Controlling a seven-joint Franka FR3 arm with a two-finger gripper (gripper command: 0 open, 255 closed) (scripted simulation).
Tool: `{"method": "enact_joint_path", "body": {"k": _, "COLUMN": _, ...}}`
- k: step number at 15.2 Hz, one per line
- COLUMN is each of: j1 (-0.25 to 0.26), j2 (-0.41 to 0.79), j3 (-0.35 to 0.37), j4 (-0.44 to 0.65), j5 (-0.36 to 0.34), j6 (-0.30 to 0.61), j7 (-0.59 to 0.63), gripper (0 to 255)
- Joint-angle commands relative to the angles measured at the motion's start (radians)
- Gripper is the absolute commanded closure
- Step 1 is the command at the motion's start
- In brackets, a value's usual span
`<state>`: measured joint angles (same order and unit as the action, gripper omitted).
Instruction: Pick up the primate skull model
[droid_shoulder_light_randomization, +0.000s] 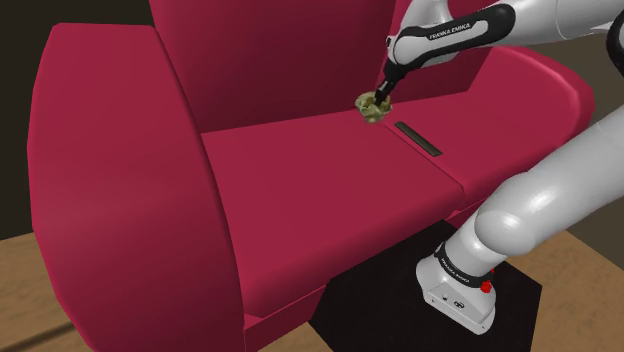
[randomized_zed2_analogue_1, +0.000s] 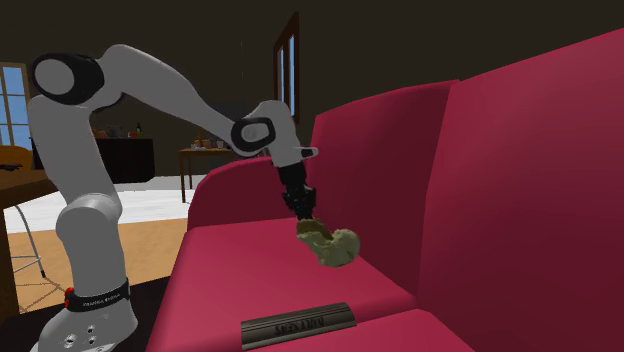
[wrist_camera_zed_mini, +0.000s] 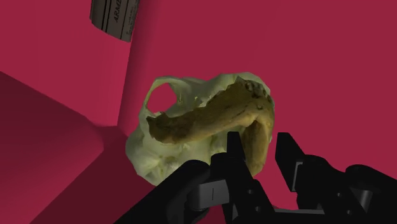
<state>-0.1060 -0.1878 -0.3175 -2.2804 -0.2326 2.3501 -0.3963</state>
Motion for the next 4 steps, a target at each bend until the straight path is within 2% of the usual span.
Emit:
{"method": "enact_joint_path", "body": {"k": 1, "j1": 0.001, "j2": -0.011, "j3": 0.002, "j4": 0.021, "j5": 0.001, "j6": -0.03, "j7": -0.003, "gripper": 255}}
{"method": "enact_joint_path", "body": {"k": 4, "j1": 0.001, "j2": -0.017, "j3": 0.003, "j4": 0.031, "j5": 0.002, "j6": -0.045, "j7": -0.005, "gripper": 255}}
